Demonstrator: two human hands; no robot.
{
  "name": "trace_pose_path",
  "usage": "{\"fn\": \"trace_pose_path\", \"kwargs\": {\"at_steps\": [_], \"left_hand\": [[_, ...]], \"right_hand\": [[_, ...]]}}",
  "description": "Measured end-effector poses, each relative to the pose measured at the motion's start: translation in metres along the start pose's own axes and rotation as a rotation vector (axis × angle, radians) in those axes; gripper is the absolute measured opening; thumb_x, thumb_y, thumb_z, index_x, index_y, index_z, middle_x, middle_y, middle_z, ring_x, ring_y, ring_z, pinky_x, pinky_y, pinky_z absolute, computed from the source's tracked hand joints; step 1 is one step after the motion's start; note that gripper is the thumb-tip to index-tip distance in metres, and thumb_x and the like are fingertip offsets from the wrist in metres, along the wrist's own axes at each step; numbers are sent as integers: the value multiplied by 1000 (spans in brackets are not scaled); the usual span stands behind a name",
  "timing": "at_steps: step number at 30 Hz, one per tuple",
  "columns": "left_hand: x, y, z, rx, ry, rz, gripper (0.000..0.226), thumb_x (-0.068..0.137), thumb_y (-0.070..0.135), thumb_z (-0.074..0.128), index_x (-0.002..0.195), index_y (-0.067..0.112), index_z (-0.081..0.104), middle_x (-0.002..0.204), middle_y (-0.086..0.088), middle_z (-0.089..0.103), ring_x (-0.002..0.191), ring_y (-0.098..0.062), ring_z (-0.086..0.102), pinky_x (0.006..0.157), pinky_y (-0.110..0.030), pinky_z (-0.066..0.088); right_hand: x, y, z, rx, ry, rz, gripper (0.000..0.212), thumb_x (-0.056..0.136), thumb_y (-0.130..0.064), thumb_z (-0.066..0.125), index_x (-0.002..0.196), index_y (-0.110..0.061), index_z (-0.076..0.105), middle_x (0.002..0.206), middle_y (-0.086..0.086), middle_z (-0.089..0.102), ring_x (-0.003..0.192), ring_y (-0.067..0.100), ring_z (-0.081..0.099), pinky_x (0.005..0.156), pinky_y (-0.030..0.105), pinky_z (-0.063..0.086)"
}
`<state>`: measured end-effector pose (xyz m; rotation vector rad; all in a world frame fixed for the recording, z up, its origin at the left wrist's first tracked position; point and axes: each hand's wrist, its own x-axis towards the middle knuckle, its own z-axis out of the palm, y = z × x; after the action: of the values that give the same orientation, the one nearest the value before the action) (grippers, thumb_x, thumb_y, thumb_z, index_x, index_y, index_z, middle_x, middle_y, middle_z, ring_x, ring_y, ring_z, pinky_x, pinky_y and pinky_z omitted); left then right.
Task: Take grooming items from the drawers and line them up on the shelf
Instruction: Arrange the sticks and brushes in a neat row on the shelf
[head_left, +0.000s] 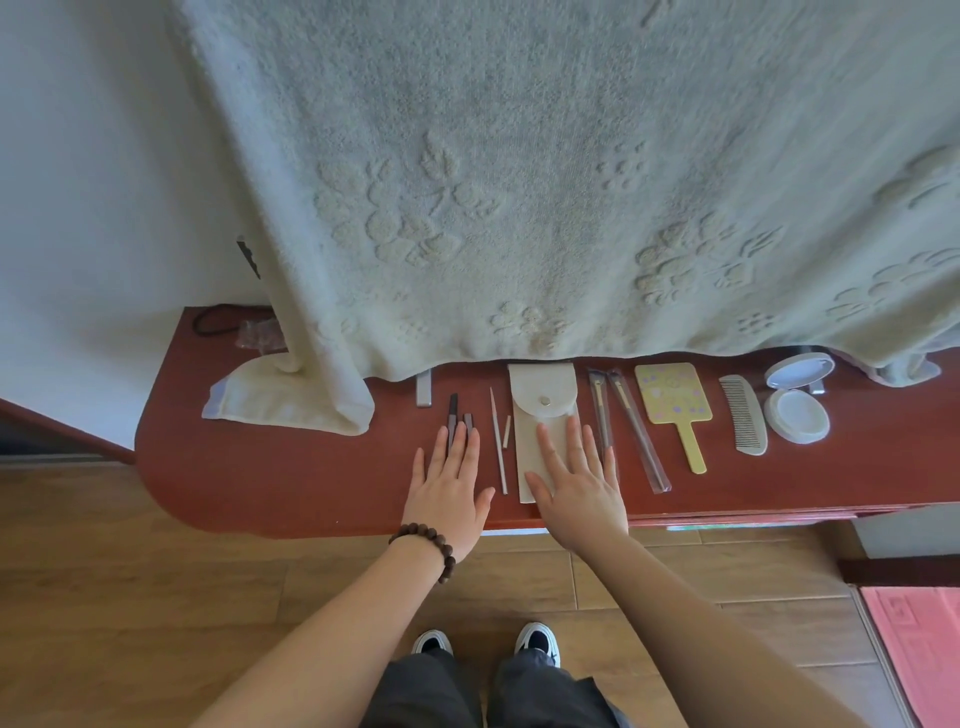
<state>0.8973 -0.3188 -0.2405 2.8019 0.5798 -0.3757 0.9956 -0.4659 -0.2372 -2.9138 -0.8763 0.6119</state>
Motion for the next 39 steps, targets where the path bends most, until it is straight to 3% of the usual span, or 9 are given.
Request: {"fn": "trace_pose_path", "kwargs": {"at_steps": [9, 14, 21, 31, 39], "left_hand": [[-2, 2, -5, -4, 30, 7, 71, 99, 46, 26, 147, 19, -19, 158, -2, -18, 146, -23, -15, 120, -47, 1], [-13, 12, -3, 31, 36, 76, 68, 99, 48, 25, 149, 23, -12, 156, -1, -21, 144, -25, -20, 119, -50, -1], [-19, 16, 6, 101, -17, 158, 63, 99, 48, 23, 151, 27, -5, 160, 4, -10, 146, -24, -15, 117, -52, -6], [-22, 10, 4, 91, -22, 128, 63, 100, 48, 21, 150, 23, -7, 160, 6, -8, 146, -21, -15, 118, -51, -5], [-20, 13, 2, 50, 37, 143, 66, 99, 49, 25, 151, 19, -2, 160, 2, -5, 146, -21, -12, 119, -50, -3]], "right_hand": [[-5, -8, -5, 1, 42, 17, 60, 98, -54, 12, 141, -36, -27, 156, 4, -27, 144, 23, -23, 116, 43, -15], [-11, -27, -15, 85, 112, -80, 55, 103, -36, 15, 151, -25, -9, 158, 0, -19, 142, 17, -26, 118, 40, -12], [-12, -14, -10, 217, 47, 19, 53, 103, -32, 22, 153, -21, 6, 161, 0, -10, 146, 17, -16, 120, 38, -8], [-11, -17, -7, 58, 21, -123, 53, 104, -35, 17, 152, -26, -3, 159, -3, -18, 144, 18, -23, 120, 42, -8], [-7, -16, -11, 147, -1, -111, 54, 104, -37, 19, 151, -29, -5, 155, -6, -23, 143, 14, -25, 120, 39, -7]]}}
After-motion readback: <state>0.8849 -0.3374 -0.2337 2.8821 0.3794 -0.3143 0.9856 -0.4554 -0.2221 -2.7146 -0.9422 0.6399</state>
